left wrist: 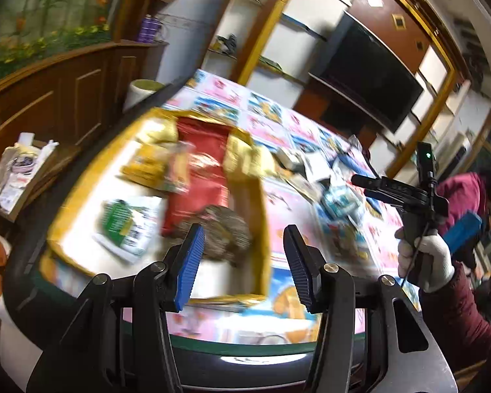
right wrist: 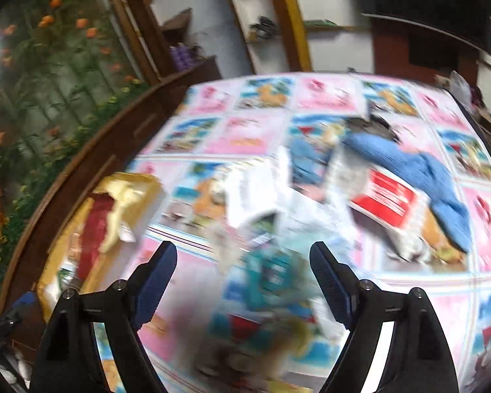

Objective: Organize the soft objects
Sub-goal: 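Move the left tool toward the blue cartoon packet while the right tool reaches the white sachets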

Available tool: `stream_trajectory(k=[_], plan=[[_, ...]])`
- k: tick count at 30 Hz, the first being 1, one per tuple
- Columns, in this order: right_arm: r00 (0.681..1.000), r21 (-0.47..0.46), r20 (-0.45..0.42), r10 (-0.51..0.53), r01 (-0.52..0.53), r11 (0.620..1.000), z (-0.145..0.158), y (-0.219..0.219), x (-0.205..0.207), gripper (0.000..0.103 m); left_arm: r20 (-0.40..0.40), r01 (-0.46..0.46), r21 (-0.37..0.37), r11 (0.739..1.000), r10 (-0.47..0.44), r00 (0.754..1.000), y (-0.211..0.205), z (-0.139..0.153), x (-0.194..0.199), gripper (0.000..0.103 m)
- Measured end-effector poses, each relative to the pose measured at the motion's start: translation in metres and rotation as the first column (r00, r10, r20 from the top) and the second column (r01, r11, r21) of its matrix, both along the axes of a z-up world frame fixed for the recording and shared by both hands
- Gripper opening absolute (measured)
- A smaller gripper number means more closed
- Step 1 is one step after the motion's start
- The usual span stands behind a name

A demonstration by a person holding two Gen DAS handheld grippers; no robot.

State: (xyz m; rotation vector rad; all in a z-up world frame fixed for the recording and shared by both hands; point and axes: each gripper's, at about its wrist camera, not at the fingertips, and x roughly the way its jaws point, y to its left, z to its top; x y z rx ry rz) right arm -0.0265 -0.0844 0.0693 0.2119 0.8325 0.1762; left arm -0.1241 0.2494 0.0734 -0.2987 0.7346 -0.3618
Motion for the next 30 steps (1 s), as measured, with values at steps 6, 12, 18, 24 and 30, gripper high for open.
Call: stream_trajectory(k=[6, 12, 18, 24, 30], plan=[[0.998, -0.109, -0.042, -0.053, 0.048, 0.993, -0.025, -0.016, 0.02, 0.082, -0.005, 0.047, 0.021, 0.999, -0.047, 0.999, -0.032, 0.008, -0.003, 0.05], [0.997, -0.178, -0.063, 0.037, -0.048, 0.983, -0.039, 0.003, 0.022, 0.034, -0.015, 0.058, 0.068, 0.996, -0.057, 0.998, -0.053, 0.012, -0.008, 0.05], [0.968, -0.203, -0.144, 0.207, -0.233, 0.951, -0.039, 0.007, -0.016, 0.037, -0.063, 0.102, 0.061, 0.993, -0.098, 0.993, -0.073, 0.004, 0.005, 0.05], [0.986, -0.009, -0.01, 0.164, -0.164, 0.986, -0.012, -0.047, -0.034, 0.051, -0.121, 0.218, 0.086, 0.972, -0.207, 0.971, -0.119, -0.006, 0.023, 0.05], [0.989, 0.029, -0.05, 0.137, -0.135, 0.99, -0.03, -0.076, -0.033, 0.055, -0.14, 0.318, 0.173, 0.932, -0.296, 0.945, -0.166, -0.014, 0.029, 0.05]])
